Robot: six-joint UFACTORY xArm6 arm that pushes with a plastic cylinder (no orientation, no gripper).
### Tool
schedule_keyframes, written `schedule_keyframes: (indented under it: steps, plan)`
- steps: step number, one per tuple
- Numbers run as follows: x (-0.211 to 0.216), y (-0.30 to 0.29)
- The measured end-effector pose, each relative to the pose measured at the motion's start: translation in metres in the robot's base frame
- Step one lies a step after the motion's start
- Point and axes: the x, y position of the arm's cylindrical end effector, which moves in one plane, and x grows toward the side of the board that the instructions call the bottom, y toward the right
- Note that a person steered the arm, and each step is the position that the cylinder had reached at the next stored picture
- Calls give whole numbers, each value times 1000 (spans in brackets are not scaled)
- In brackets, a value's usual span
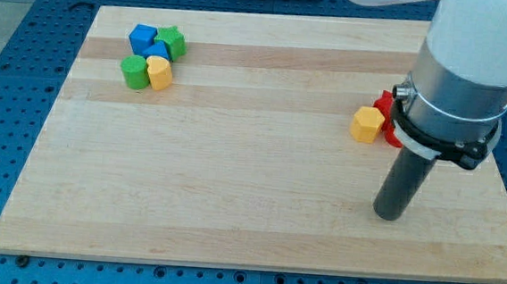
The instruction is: Move the yellow hexagon towards the top of the red star
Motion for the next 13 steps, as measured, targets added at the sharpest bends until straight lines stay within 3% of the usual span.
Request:
schedule_keyframes:
  steps: [4,5,7,8,9,12,13]
  plan:
    - [0,-1]
    - [-33,-9]
    - [-54,-23]
    - [-114,-23]
    - [-132,-23]
    - [-243,-15]
    - [-245,-15]
